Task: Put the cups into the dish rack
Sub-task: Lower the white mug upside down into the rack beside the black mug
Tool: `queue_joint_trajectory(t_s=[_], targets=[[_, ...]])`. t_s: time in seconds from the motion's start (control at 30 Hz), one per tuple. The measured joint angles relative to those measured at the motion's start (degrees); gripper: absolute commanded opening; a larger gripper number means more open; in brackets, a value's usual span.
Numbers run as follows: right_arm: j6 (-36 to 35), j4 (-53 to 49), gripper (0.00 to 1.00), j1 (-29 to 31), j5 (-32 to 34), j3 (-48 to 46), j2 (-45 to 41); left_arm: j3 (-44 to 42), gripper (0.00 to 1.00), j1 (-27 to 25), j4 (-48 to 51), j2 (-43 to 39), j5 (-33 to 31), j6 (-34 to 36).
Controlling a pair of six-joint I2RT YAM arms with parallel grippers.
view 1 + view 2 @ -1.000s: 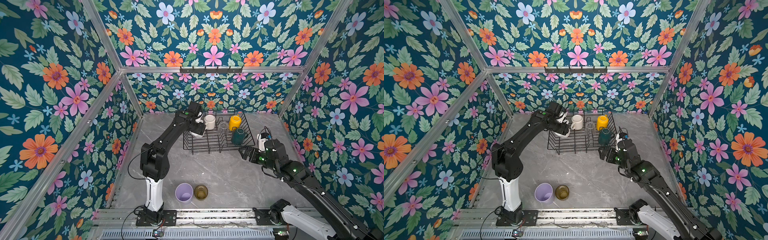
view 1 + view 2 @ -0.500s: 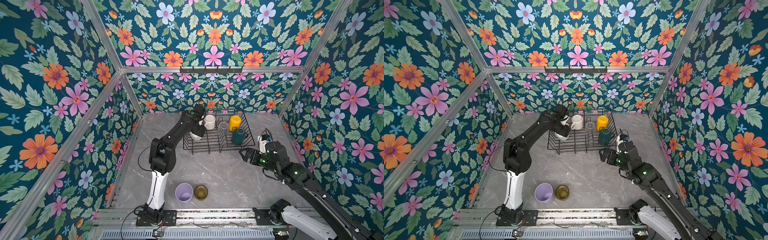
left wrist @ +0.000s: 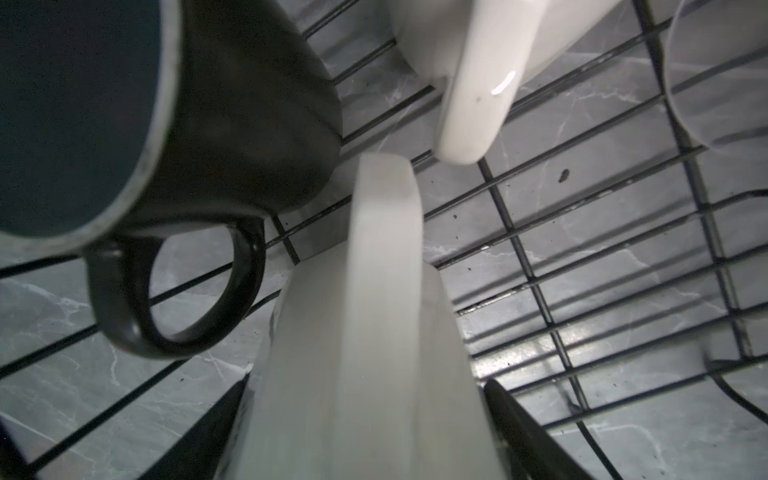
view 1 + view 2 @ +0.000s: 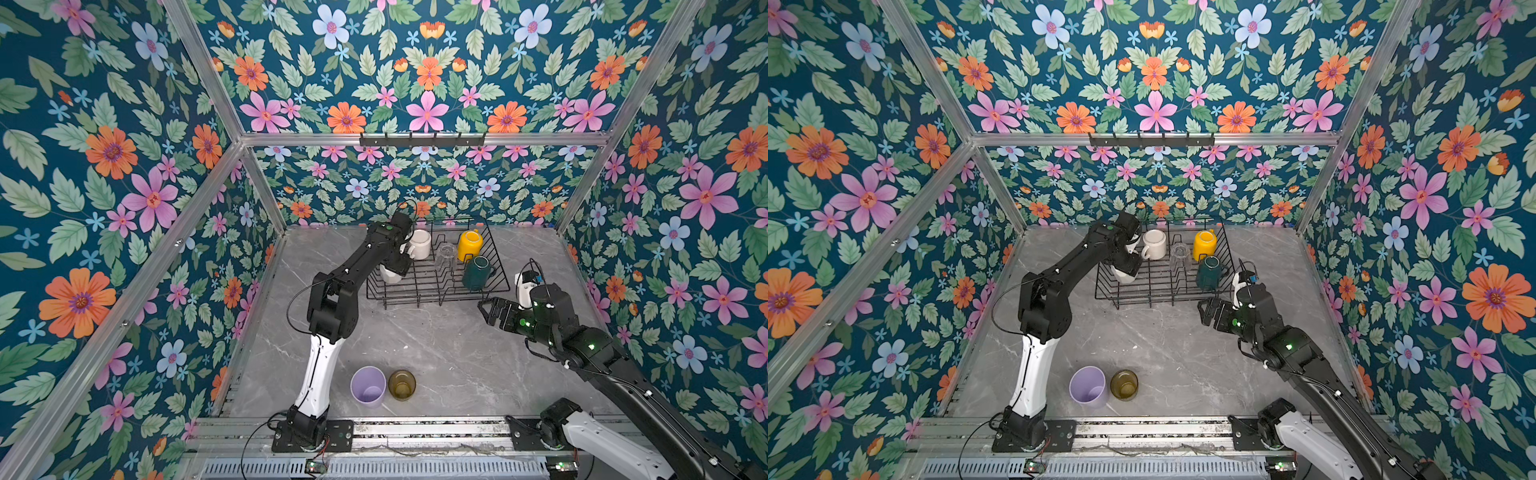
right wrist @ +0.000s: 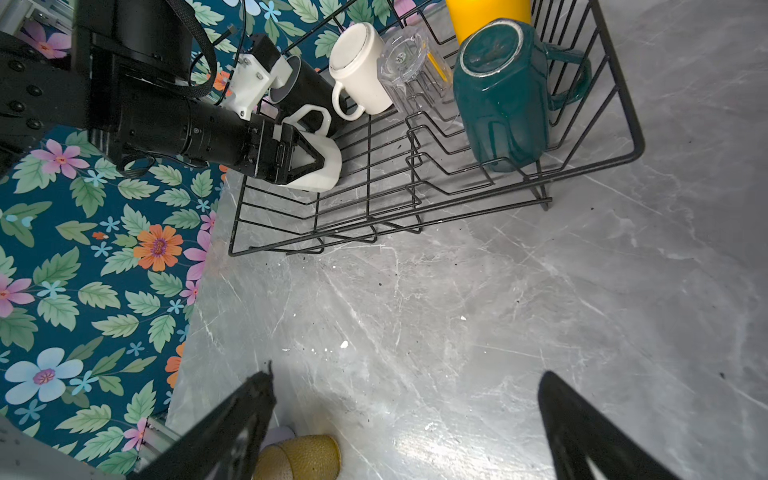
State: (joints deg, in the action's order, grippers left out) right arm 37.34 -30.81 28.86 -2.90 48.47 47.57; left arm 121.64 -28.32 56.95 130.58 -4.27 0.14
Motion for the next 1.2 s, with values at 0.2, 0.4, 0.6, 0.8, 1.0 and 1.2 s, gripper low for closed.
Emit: queue_joint_trajectory(t_s=[0.2, 0.4, 0.6, 0.8, 1.0, 1.2], targets=[[0.0, -0.02, 0.99, 0.0, -0.17, 0.0, 0.26, 0.59, 0.2, 0.63, -0.46, 0.83, 0.17, -0.02], [0.0, -0.68, 0.99, 0.0, -0.17, 0.13, 0.33, 0.79, 0.43, 1.14, -1.03, 1.16, 0.87, -0.09], [0.0, -1.05, 0.99, 0.0, -0.17, 0.13, 0.22, 0.96, 0.74, 1.2, -1.16, 1.4, 1.46, -0.07], [0.0, -1.05, 0.99, 0.0, -0.17, 0.13, 0.42, 0.81, 0.87, 1.2, -1.4, 1.46, 1.64, 0.0], [0.0, -1.05, 0.99, 0.0, -0.2, 0.13, 0.48, 0.46, 0.94, 1.18, -3.34, 1.46, 0.61, 0.22], [0.02, -1.07, 0.98, 0.0, -0.2, 0.13, 0.33, 0.17, 0.97, 1.18, -4.2, 1.33, 0.42, 0.2]])
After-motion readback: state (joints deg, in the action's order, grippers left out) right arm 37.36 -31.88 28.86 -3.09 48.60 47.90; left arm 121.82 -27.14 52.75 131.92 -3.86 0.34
